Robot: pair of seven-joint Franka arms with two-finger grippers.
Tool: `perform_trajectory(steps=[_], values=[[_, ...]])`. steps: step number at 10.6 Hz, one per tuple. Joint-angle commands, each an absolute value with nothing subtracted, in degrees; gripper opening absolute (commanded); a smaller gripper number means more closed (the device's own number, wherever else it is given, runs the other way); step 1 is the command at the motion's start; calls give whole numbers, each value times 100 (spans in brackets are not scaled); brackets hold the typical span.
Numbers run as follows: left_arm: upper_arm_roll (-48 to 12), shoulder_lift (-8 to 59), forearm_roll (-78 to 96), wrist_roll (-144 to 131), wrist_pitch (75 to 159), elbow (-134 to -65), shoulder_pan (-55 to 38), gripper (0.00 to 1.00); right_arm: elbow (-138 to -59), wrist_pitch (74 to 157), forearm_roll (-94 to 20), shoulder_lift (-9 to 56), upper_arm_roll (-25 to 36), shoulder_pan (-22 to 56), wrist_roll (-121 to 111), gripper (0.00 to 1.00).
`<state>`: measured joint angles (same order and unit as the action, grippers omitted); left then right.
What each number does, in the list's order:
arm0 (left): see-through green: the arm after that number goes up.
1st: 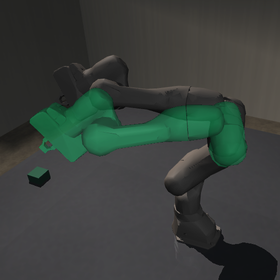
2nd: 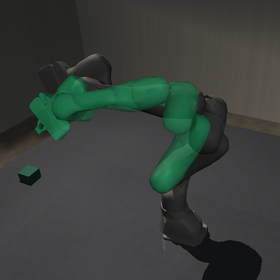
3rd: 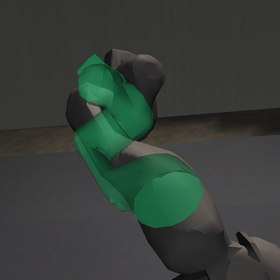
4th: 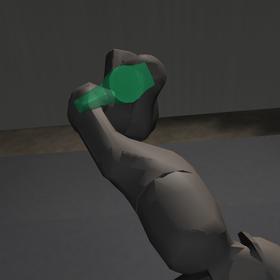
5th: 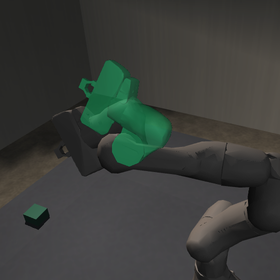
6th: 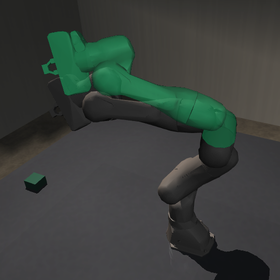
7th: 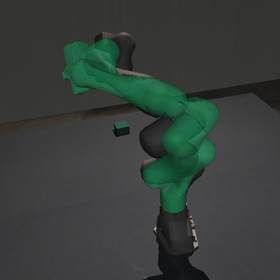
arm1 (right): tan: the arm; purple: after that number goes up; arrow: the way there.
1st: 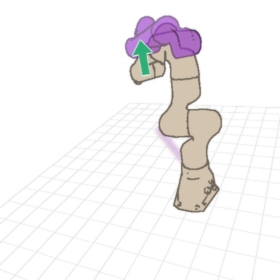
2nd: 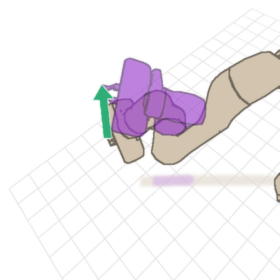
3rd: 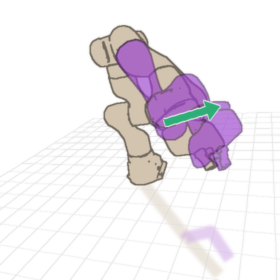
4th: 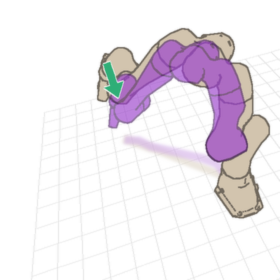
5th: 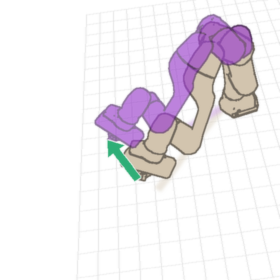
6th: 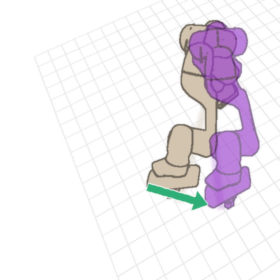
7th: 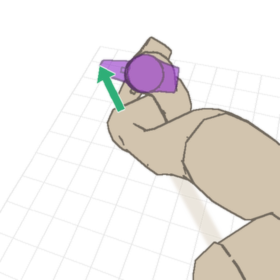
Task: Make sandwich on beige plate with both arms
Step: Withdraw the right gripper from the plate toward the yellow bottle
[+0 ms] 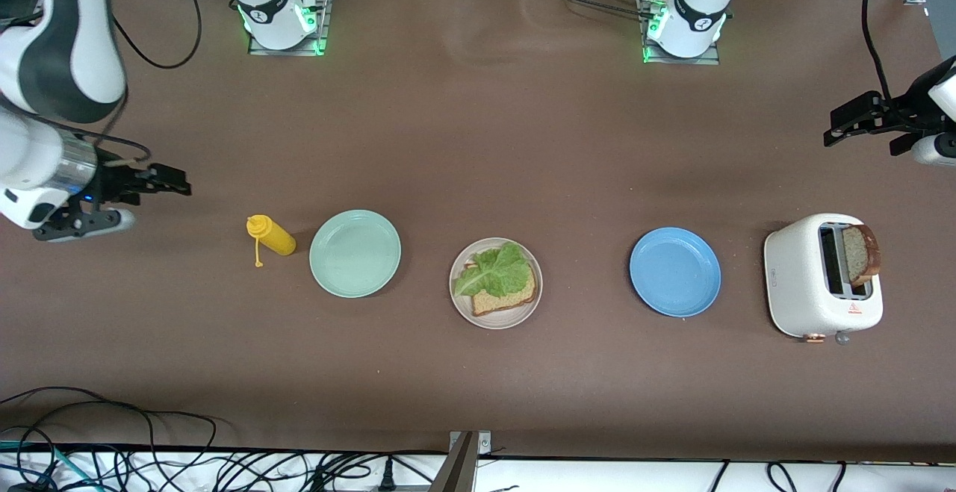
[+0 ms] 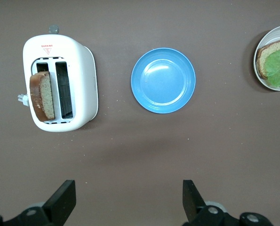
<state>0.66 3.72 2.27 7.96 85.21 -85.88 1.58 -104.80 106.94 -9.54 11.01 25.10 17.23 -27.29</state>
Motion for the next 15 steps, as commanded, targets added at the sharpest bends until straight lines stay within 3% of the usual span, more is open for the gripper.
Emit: perform_trajectory(steps=[1, 4, 9, 13, 15], values=[[62, 439, 246, 844, 8464, -8438, 176, 100, -11169, 11187, -1526, 887, 2373, 1233, -4273, 100], [62, 466, 246, 844, 8464, -8438, 176, 100, -11530, 11513, -2544, 1115, 2373, 819, -6488, 100], [62, 510, 246, 852, 8464, -8438, 176, 100, -11531, 11312, -4655, 1827, 2373, 537, -9988, 100], [79, 580, 185, 844, 8464, -8438, 185, 100, -11505, 10032, -7018, 3197, 2347, 237, -13134, 100], [97, 598, 167, 826, 8464, -8438, 193, 100, -11514, 10028, -7581, 3392, 2347, 185, -13900, 100]])
